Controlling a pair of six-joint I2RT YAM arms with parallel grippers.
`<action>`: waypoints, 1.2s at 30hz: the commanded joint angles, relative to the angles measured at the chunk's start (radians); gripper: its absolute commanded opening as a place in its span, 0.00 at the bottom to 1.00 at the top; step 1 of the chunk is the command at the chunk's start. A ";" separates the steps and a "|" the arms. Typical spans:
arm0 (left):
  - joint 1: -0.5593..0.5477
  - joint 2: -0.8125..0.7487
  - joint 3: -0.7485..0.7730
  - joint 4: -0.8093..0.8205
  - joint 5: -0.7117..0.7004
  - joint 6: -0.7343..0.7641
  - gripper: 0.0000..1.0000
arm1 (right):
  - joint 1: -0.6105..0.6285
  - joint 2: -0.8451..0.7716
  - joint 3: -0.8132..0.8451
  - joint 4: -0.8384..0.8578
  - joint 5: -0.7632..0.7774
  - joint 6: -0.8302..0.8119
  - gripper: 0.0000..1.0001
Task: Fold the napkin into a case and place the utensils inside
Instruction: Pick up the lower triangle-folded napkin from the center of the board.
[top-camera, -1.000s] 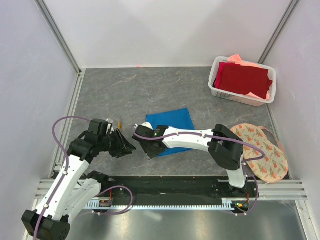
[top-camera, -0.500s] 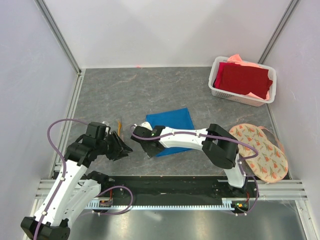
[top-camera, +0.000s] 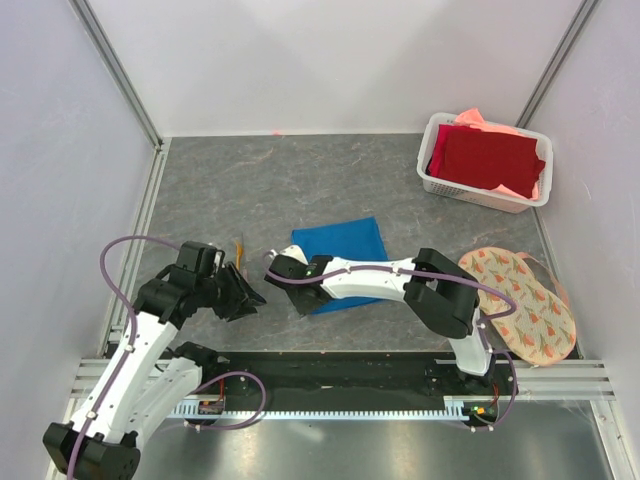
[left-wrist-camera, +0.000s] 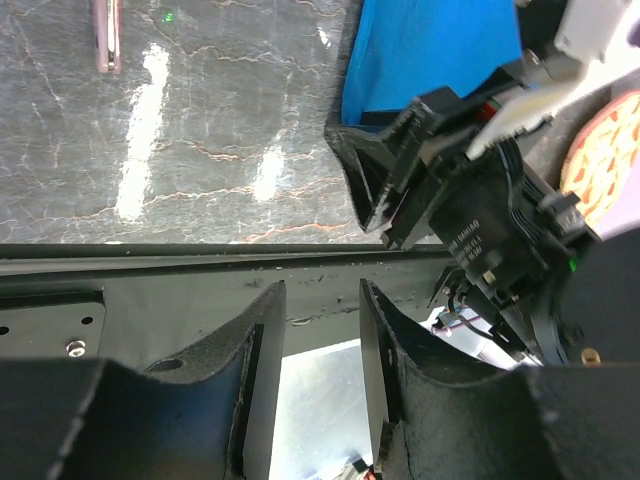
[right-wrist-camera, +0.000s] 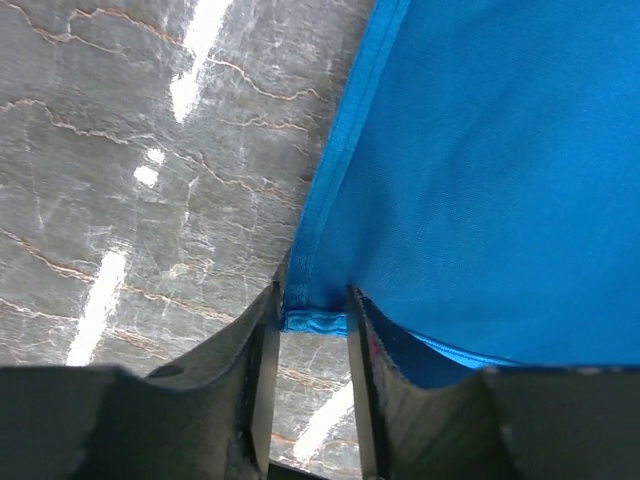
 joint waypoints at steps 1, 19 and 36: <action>0.000 0.020 0.031 0.025 -0.007 0.001 0.43 | -0.005 0.034 -0.099 0.022 0.023 0.021 0.35; 0.003 0.112 0.035 0.092 0.023 -0.001 0.45 | -0.089 -0.087 -0.146 0.114 -0.153 0.000 0.00; 0.043 0.636 0.184 0.367 0.178 0.027 0.86 | -0.229 -0.271 -0.264 0.270 -0.521 0.070 0.00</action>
